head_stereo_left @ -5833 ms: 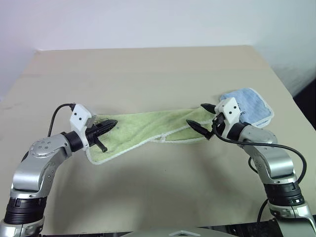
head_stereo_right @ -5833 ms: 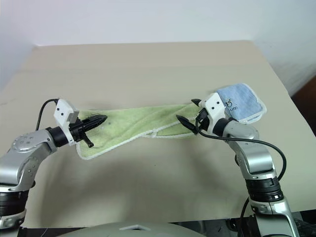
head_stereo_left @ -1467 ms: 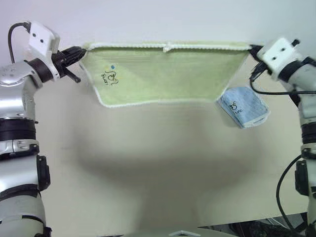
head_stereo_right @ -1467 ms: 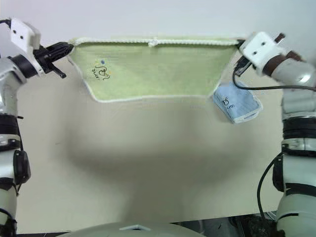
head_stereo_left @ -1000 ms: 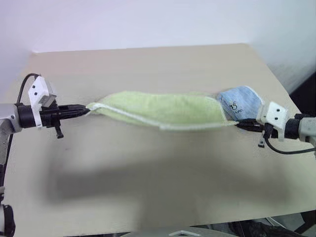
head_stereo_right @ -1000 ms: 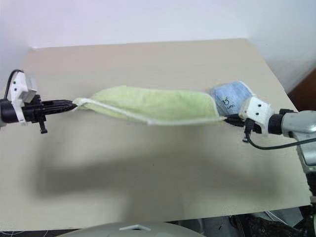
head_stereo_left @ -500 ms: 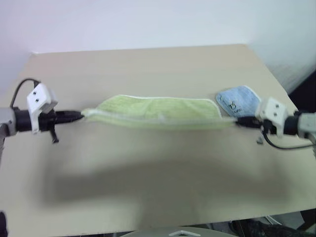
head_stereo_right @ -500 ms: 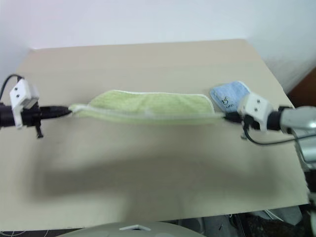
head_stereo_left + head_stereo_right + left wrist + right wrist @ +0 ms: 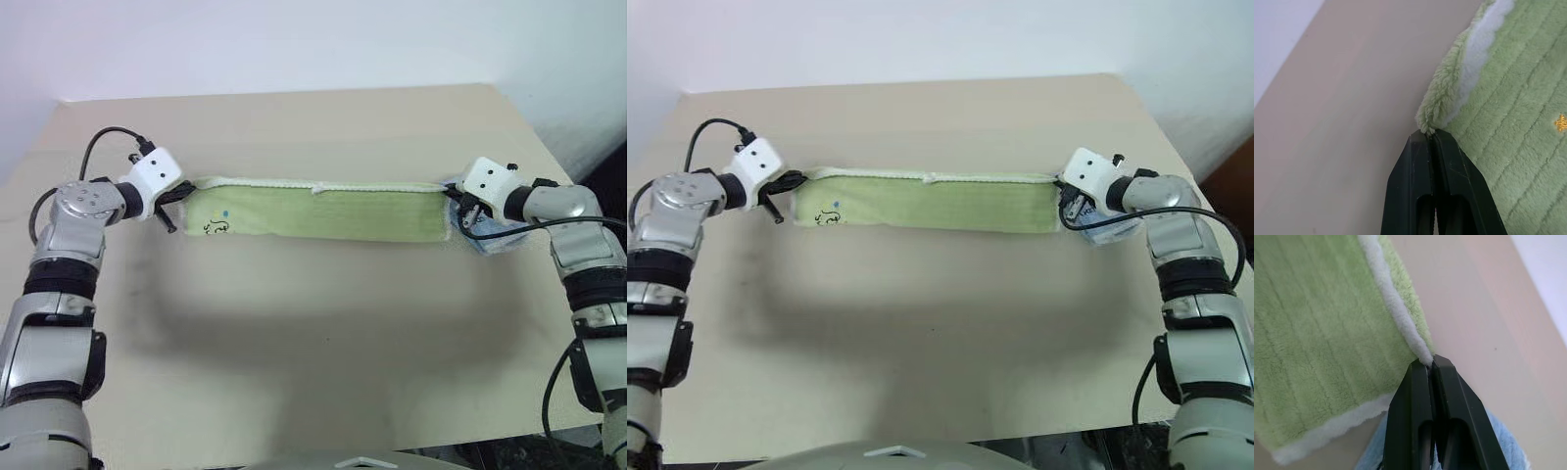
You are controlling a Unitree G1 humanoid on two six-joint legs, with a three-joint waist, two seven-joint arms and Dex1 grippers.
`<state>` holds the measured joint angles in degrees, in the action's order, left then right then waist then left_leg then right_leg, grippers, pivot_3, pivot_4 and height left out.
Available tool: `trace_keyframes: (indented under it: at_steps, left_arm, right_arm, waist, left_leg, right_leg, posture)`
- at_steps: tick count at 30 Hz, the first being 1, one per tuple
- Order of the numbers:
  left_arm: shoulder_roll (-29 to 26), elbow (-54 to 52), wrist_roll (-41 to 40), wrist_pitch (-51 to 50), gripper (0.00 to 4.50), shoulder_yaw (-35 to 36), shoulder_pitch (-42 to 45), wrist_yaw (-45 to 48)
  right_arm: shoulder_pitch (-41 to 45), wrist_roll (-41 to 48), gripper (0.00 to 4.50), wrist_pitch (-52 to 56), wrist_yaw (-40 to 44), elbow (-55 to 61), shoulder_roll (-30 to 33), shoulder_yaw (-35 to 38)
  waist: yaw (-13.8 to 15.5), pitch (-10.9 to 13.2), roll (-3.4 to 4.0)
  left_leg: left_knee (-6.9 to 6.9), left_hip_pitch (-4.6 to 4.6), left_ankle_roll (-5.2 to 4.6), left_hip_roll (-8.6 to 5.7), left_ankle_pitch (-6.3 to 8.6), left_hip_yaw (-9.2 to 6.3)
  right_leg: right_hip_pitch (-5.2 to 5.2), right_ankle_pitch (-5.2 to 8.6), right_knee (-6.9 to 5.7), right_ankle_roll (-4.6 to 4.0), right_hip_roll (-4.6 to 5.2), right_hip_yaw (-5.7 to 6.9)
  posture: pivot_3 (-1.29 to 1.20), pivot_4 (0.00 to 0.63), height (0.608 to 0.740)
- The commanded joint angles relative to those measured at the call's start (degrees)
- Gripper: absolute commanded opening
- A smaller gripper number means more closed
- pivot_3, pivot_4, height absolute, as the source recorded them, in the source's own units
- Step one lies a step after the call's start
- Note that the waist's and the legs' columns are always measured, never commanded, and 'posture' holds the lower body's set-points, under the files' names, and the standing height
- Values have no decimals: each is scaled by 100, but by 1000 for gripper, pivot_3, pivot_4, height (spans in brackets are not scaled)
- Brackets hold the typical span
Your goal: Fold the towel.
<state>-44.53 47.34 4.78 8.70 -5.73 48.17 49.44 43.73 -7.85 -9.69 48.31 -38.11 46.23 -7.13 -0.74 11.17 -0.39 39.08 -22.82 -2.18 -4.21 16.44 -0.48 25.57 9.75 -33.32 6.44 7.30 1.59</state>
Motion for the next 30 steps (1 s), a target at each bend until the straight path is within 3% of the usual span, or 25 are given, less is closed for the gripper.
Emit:
trace_keyframes:
  at_steps: [1,2,5,15,17,20,25,28,30]
  left_arm:
    - [58,208,1,210,0,70,164,24]
    - [91,237,-7,239,231,70,169,44]
    - [152,287,-105,227,934,162,173,107]
    - [175,374,-81,204,4401,328,220,-324]
    - [192,381,-297,86,4500,538,276,-399]
    - [187,361,-413,-147,4500,752,332,-605]
    - [245,-165,-1024,-627,4500,1282,172,-557]
    - [275,-569,-1232,-810,4500,1396,-21,-403]
    - [316,-803,-1304,-884,4500,1429,-177,-414]
  right_arm:
    - [76,-7,33,-127,-66,-103,59,110]
    - [48,20,3,-121,-37,-79,49,124]
    - [-42,74,624,-115,8,0,64,163]
    - [-227,1,3993,-250,-226,338,269,325]
    - [-297,89,4480,-223,-342,577,395,507]
    - [-485,538,4480,179,-264,1084,467,916]
    - [-1610,2614,4480,3064,187,3212,190,1936]
    - [-2072,3307,4480,4318,-72,4082,-26,2220]
    - [-2311,4031,4480,5581,-678,4513,-487,2578]
  waist:
    - [-4,0,0]
    - [-3,0,0]
    - [-4,0,0]
    - [-3,0,0]
    - [3,0,0]
    - [7,0,0]
    - [24,-5,-8]
    - [21,-5,-8]
    - [18,-5,-8]
  left_leg:
    - [0,-1,0,0,0,1]
    - [1,-1,-1,0,0,1]
    - [6,-1,-1,0,0,1]
    - [8,11,-25,3,14,-1]
    - [8,11,-25,2,13,-1]
    - [8,9,-23,2,12,-2]
    - [9,9,-25,7,14,-12]
    - [13,12,-28,5,16,-12]
    - [13,17,-28,3,17,-11]
  right_leg:
    - [1,0,0,0,0,0]
    - [1,0,0,0,0,-1]
    - [0,-2,-4,3,0,-1]
    - [0,-5,-15,8,0,-2]
    - [-1,-5,-26,8,0,-2]
    - [0,-5,-25,8,0,-2]
    - [-8,-5,-19,8,0,5]
    - [-13,-5,-18,8,5,4]
    - [-12,-6,-16,8,8,1]
  posture:
    - [0,150,728]
    - [0,150,728]
    - [0,150,728]
    - [0,150,728]
    - [0,150,728]
    - [0,150,728]
    - [0,150,728]
    - [0,150,728]
    - [0,150,728]
